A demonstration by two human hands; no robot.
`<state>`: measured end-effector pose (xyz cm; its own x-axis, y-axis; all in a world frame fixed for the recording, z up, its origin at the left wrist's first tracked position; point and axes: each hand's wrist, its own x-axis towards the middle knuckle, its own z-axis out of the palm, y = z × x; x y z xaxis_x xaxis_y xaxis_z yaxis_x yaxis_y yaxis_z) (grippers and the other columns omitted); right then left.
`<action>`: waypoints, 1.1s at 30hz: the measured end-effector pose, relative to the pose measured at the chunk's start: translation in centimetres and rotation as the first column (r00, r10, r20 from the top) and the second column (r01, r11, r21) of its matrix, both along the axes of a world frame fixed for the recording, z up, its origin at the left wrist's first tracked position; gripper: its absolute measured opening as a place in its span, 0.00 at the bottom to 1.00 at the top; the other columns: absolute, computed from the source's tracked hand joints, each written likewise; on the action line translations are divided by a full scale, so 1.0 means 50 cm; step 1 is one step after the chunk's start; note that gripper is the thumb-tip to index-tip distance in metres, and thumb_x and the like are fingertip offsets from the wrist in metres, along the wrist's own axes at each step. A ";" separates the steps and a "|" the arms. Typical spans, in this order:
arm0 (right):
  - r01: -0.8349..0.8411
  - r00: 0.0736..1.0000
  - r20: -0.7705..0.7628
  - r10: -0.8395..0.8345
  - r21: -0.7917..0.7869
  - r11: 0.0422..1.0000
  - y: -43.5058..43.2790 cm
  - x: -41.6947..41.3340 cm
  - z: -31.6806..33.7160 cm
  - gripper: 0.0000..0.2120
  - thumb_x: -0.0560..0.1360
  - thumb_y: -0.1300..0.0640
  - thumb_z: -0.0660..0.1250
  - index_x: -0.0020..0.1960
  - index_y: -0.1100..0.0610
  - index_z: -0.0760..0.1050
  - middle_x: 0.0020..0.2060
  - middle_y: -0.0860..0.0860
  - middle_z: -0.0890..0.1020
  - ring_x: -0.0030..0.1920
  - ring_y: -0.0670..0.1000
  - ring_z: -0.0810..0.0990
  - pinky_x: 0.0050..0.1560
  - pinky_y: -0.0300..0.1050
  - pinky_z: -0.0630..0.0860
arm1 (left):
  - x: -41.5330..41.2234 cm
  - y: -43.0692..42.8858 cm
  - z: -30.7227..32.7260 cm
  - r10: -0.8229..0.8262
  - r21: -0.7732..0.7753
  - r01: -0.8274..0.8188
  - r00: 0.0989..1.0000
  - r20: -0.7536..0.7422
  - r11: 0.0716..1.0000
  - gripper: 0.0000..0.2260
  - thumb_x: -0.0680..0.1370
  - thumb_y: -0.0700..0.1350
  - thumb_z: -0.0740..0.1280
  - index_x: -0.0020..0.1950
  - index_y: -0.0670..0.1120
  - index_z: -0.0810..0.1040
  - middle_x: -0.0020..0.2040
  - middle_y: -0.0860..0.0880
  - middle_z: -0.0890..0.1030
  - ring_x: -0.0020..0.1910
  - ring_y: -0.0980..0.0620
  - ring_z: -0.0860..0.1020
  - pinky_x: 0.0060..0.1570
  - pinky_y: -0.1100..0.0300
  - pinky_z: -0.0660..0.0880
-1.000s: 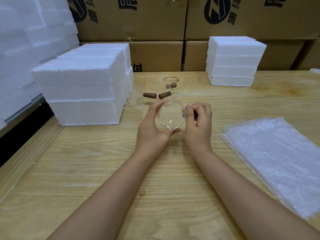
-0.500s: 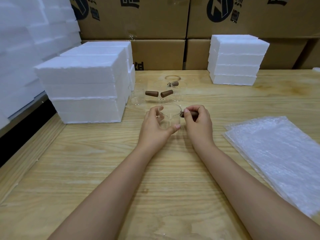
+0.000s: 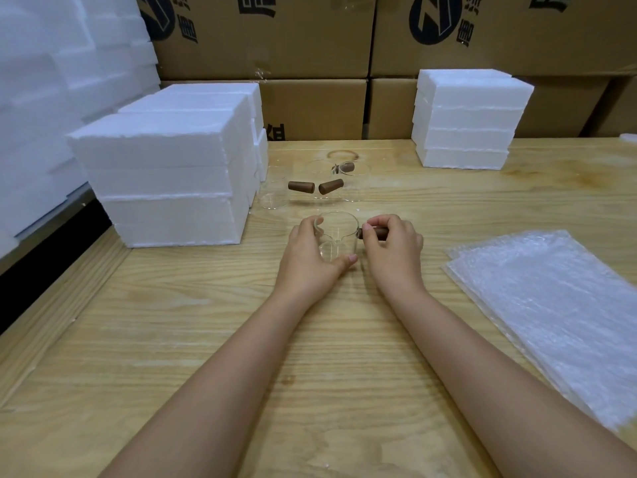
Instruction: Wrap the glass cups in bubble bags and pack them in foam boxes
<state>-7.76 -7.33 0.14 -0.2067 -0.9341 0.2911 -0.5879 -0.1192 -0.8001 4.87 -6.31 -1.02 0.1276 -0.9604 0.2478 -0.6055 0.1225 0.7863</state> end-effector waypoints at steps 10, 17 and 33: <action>0.257 0.743 -0.630 -0.224 -0.039 0.966 0.022 -0.127 0.094 0.21 0.76 0.41 0.62 0.56 0.59 0.72 0.55 0.58 0.74 0.58 0.61 0.71 0.58 0.54 0.62 | 0.003 -0.002 0.001 0.079 0.002 -0.079 0.995 -0.057 0.997 0.40 0.74 0.45 0.72 0.78 0.48 0.51 0.73 0.45 0.66 0.71 0.48 0.67 0.68 0.58 0.63; 0.458 0.699 -0.714 0.051 0.501 0.734 0.024 -0.260 0.104 0.25 0.72 0.34 0.64 0.37 0.57 0.68 0.36 0.53 0.75 0.41 0.55 0.75 0.54 0.52 0.72 | 0.003 0.002 0.002 0.075 -0.075 -0.086 0.988 -0.135 0.993 0.44 0.72 0.46 0.74 0.78 0.51 0.47 0.74 0.48 0.58 0.73 0.54 0.57 0.64 0.67 0.53; 0.208 0.635 -0.683 -0.361 -0.299 0.931 0.072 -0.185 0.168 0.08 0.75 0.66 0.59 0.51 0.66 0.75 0.47 0.64 0.76 0.49 0.65 0.73 0.49 0.54 0.63 | -0.009 0.043 0.033 0.084 -0.567 -0.163 0.983 -0.163 0.807 0.14 0.76 0.42 0.63 0.62 0.42 0.73 0.45 0.56 0.72 0.45 0.54 0.71 0.49 0.59 0.70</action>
